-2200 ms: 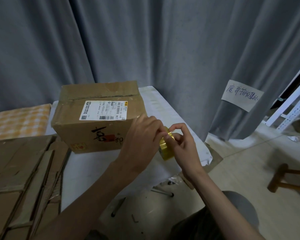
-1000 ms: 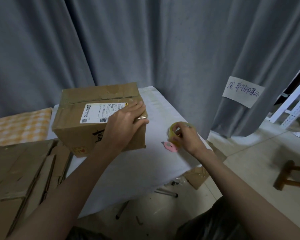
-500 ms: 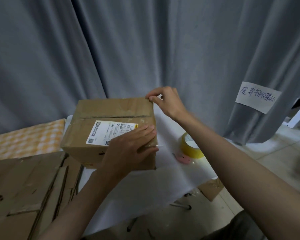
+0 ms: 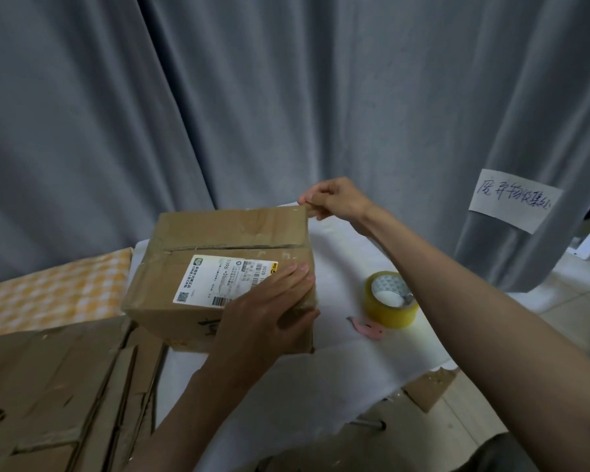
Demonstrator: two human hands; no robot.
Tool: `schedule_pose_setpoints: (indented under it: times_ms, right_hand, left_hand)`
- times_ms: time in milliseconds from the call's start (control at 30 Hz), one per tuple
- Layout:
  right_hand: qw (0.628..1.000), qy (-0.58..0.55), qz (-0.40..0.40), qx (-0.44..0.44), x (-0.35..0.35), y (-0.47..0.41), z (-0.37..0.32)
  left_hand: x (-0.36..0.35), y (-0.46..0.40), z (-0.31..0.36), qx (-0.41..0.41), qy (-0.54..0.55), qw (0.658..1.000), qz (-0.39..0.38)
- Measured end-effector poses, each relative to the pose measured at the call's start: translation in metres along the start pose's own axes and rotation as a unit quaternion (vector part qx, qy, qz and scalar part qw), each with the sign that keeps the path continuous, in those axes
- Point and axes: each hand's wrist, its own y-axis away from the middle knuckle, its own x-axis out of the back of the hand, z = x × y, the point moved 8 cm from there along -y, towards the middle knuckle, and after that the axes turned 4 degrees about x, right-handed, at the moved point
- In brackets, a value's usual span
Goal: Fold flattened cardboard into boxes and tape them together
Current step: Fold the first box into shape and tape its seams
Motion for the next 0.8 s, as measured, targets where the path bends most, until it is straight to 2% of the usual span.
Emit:
schedule_pose_setpoints:
  times_ms: [333,567,800]
  right_hand:
    - [0.971,-0.196,-0.125,-0.048,-0.004,-0.007,0.045]
    - [0.968,-0.226,-0.108,-0.001,-0.013,-0.012,0.055]
    - [0.965,-0.259,-0.021,0.028,-0.016,-0.006,0.07]
  left_hand:
    - [-0.012,0.007,-0.005,0.028,0.026,0.997,0.07]
    - [-0.017,0.007,-0.005,0.026,-0.006,0.993,0.118]
    - [-0.029,-0.001,-0.001,0.01,-0.064,0.987,0.149]
